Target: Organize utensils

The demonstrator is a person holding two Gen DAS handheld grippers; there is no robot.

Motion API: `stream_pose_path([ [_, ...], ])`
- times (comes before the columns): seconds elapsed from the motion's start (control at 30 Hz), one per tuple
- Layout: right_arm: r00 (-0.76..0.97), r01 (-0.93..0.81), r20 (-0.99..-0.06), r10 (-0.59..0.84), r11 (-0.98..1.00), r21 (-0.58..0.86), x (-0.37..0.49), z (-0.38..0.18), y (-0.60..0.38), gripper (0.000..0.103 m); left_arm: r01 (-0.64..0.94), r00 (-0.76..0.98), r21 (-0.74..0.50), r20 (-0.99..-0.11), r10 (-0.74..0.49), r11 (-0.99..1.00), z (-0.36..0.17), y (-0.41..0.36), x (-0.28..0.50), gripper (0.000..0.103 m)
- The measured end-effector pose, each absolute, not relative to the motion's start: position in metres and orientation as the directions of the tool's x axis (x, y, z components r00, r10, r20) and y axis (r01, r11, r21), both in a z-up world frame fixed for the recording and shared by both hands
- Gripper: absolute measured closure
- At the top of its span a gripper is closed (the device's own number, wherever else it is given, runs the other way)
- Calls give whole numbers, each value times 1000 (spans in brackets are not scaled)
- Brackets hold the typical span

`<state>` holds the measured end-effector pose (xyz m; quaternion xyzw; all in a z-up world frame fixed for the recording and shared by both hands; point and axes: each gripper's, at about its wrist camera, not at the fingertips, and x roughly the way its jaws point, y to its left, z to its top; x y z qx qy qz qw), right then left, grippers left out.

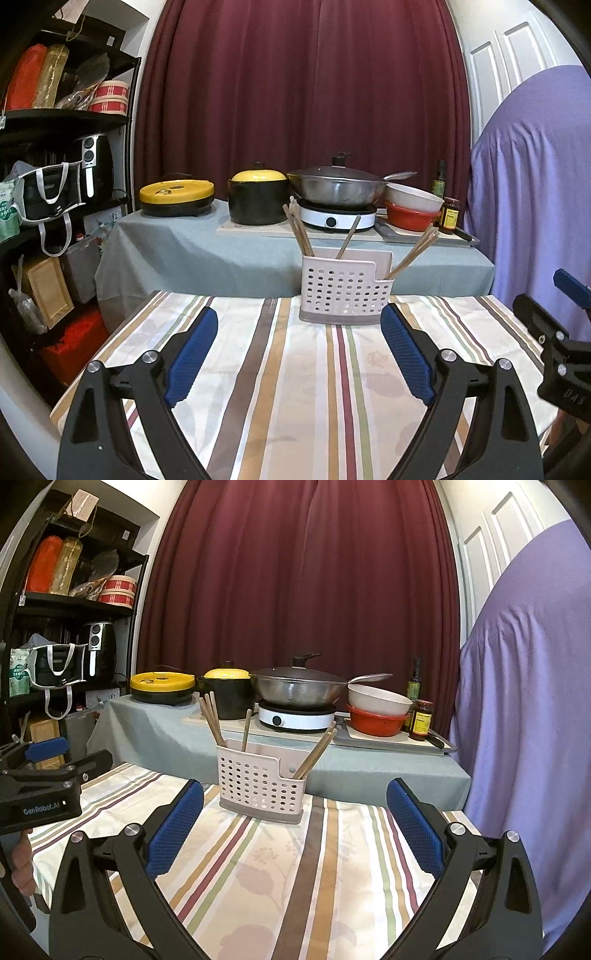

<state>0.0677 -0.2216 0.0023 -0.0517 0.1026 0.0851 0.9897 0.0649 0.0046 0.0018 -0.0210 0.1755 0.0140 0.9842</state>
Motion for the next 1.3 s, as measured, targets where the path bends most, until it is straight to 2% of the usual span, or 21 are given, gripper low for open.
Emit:
stream_pose_path([
  [1.3, 968, -179, -189, 162, 981, -74, 53, 7, -223, 6, -34, 944, -56, -330, 13, 998, 3, 9, 47, 16],
])
